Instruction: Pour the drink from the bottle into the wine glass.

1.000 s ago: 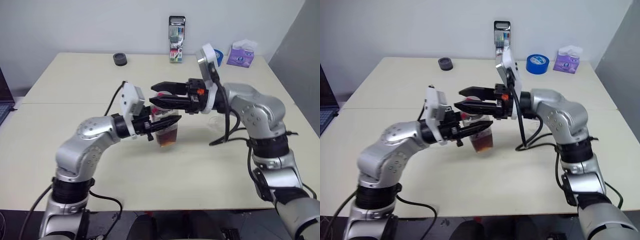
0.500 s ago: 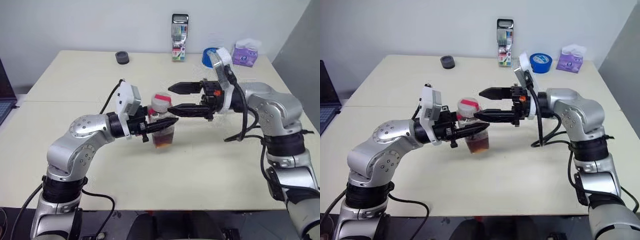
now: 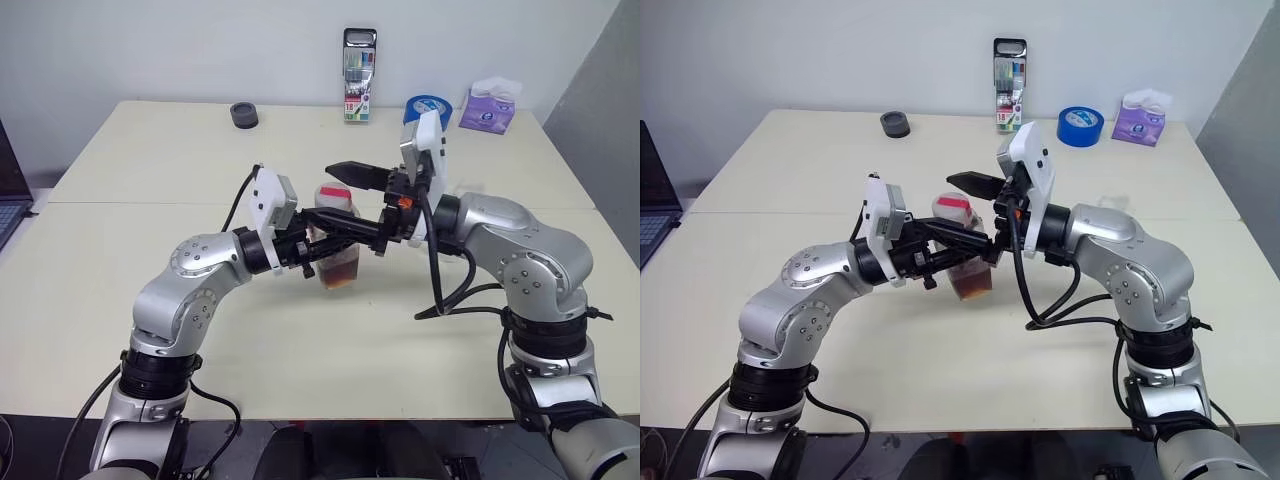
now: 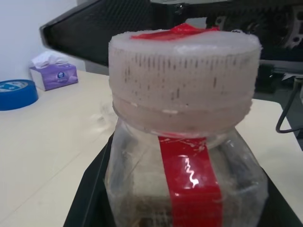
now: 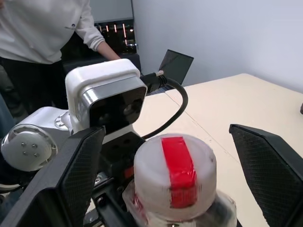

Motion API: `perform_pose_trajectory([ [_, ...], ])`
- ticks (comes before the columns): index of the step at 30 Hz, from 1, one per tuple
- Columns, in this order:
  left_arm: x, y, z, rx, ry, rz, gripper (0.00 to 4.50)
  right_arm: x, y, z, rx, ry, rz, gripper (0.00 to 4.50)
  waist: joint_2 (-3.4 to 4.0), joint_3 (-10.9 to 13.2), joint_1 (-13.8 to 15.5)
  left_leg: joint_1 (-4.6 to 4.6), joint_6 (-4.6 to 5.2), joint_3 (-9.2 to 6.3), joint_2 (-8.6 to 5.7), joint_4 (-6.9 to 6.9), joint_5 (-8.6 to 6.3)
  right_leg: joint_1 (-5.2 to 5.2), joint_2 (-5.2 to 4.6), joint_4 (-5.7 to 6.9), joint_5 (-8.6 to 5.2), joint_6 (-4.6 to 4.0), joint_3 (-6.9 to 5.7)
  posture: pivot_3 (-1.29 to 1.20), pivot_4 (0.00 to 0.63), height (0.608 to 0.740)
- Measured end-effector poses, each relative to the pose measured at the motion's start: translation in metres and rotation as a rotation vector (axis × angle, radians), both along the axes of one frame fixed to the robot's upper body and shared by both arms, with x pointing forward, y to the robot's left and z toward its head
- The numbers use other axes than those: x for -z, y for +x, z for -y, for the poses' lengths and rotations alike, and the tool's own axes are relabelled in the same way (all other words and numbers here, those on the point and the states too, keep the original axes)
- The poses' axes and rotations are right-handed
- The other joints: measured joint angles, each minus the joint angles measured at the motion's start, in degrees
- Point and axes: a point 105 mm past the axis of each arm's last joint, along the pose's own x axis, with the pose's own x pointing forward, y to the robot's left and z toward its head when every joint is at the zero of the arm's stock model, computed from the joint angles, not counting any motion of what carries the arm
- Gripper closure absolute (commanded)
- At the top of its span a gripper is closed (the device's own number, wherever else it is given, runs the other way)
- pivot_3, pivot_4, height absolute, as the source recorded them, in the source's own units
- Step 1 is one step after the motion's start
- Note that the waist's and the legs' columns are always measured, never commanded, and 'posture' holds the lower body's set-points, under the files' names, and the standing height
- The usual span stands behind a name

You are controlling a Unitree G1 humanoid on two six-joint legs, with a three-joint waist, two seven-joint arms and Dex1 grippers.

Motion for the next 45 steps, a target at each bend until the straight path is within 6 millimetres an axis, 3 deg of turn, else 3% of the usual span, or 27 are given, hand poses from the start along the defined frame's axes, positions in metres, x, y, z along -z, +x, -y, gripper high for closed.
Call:
perform_pose_trajectory([
  [4, 0.000, -0.001, 0.000, 0.011, 0.003, 0.000, 2.70, 0.003, 0.001, 0.003, 0.007, -0.010, -0.006, 0.91, 0.00, 0.0, 0.0, 0.00, 0.00, 0.00, 0.00, 0.00, 0.00, 0.00, 0.00, 0.00, 0.00, 0.00, 0.00, 0.00, 0.150, 0.740],
  [9, 0.001, -0.001, 0.001, 0.012, 0.004, 0.000, 2.70, 0.004, -0.001, 0.005, -0.015, -0.017, -0.011, 2.62, 0.00, 0.0, 0.0, 0.00, 0.00, -0.01, 0.00, 0.01, 0.00, 0.00, 0.01, 0.01, 0.00, 0.00, -0.01, 0.00, 0.150, 0.740],
  [16, 0.002, -0.004, 0.002, 0.012, 0.009, -0.025, 2.70, 0.006, 0.001, 0.008, -0.065, -0.029, -0.004, 2.63, 0.00, 0.0, -0.1, -0.03, 0.01, 0.01, 0.00, 0.11, 0.00, 0.01, 0.01, 0.04, 0.00, 0.00, 0.01, 0.00, 0.150, 0.740],
  [22, -0.010, -0.025, -0.003, 0.065, 0.010, -0.034, 2.70, -0.011, -0.002, 0.001, -0.372, -0.110, 0.026, 2.63, 0.05, 0.0, -0.3, -0.01, 0.03, -0.04, 0.02, 0.34, -0.02, 0.03, 0.06, 0.20, 0.00, 0.00, 0.01, 0.00, 0.150, 0.740],
  [26, -0.020, -0.024, -0.010, 0.050, 0.006, -0.013, 2.70, -0.023, 0.007, -0.007, -0.469, -0.128, 0.018, 2.63, 0.04, 0.0, -0.1, -0.02, 0.04, -0.08, 0.02, 0.54, -0.02, 0.03, 0.06, 0.38, 0.00, 0.00, -0.01, 0.00, 0.150, 0.740],
  [30, -0.020, -0.025, -0.007, 0.063, 0.011, -0.013, 2.70, -0.024, 0.010, -0.001, -0.472, -0.146, 0.009, 1.30, 0.04, 0.0, 0.5, -0.12, 0.03, -0.09, -0.04, 0.61, -0.02, 0.04, -0.05, 0.33, 0.00, 0.01, -0.05, 0.00, 0.150, 0.740],
  [33, -0.016, -0.026, -0.004, 0.079, 0.021, -0.026, 2.70, -0.022, 0.012, 0.021, -0.400, -0.169, -0.006, 0.18, 0.03, 0.0, 0.7, -0.15, 0.03, -0.09, -0.05, 0.62, -0.02, 0.05, -0.07, 0.27, 0.00, 0.01, -0.06, 0.00, 0.150, 0.740],
  [34, -0.016, -0.027, -0.004, 0.081, 0.022, -0.026, 2.70, -0.019, 0.015, 0.033, -0.343, -0.169, -0.023, 0.02, 0.04, 0.0, 0.7, -0.16, 0.04, -0.11, -0.05, 0.61, -0.03, 0.04, -0.07, 0.25, 0.00, 0.01, -0.07, 0.00, 0.150, 0.740],
  [36, -0.015, -0.027, -0.006, 0.084, 0.026, -0.020, 2.70, -0.012, 0.017, 0.052, -0.235, -0.165, -0.065, 0.02, 0.04, 0.0, 0.7, -0.15, 0.04, -0.10, -0.04, 0.58, -0.03, 0.04, -0.07, 0.26, 0.00, 0.01, -0.05, 0.00, 0.150, 0.740],
  [38, -0.014, -0.024, -0.009, 0.071, 0.021, -0.017, 2.70, -0.006, 0.011, 0.055, -0.198, -0.150, -0.094, 0.02, 0.06, 0.0, 0.4, -0.13, 0.04, -0.07, -0.02, 0.57, -0.03, 0.00, -0.04, 0.36, 0.00, 0.01, -0.01, 0.00, 0.150, 0.740],
  [45, -0.008, -0.013, -0.011, 0.030, 0.010, -0.015, 2.70, -0.008, -0.012, 0.029, -0.118, -0.025, -0.056, 0.02, 0.08, 0.1, -0.1, -0.01, 0.08, -0.07, 0.00, 0.63, -0.05, -0.01, 0.04, 0.71, 0.00, 0.00, 0.04, 0.00, 0.150, 0.740],
])
